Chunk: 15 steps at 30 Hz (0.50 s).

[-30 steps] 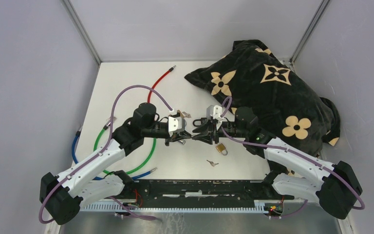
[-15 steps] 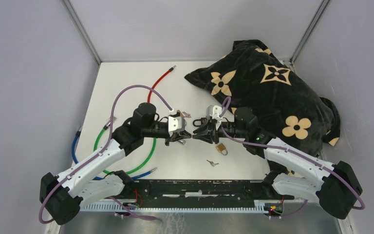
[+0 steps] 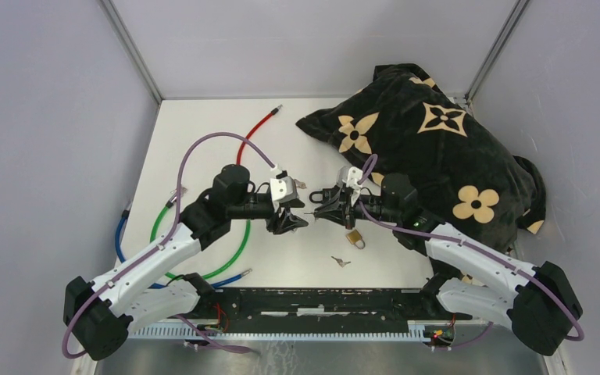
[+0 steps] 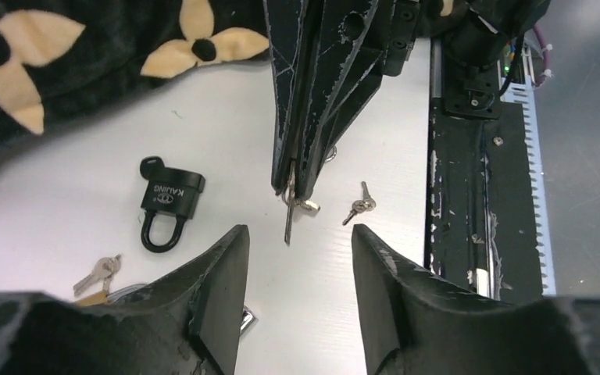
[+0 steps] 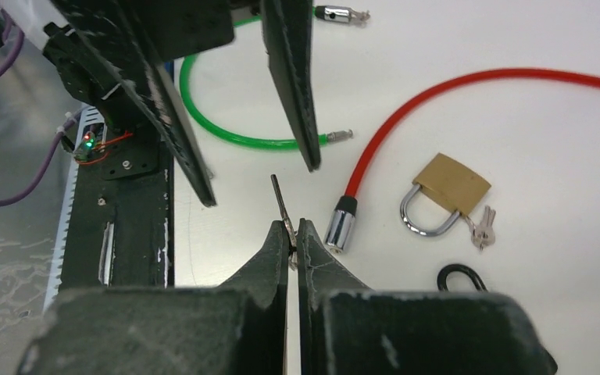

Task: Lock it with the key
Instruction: Adjust the key, then pick up the lock from the center of the board.

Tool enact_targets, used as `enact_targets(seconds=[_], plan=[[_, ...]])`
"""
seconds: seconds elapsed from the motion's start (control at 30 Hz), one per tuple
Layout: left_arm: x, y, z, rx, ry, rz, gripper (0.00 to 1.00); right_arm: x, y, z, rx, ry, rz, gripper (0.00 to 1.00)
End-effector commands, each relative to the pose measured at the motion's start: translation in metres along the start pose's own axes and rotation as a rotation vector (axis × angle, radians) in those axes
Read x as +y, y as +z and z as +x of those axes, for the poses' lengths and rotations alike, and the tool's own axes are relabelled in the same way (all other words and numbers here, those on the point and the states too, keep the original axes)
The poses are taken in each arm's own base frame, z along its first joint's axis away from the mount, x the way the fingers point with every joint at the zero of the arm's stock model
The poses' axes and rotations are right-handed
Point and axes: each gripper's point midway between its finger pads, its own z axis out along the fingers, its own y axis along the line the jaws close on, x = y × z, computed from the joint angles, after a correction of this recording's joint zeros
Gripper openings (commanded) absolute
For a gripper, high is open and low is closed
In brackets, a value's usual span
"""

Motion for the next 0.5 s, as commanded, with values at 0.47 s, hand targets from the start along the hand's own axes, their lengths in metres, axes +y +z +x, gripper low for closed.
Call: enact_targets(seconds=[0.47], plan=[[0.055, -0.008, 0.173, 0.571, 0.491, 0.359, 0.79, -0.029, -0.015, 0.060, 0.102, 0.152, 0.115, 0.00]])
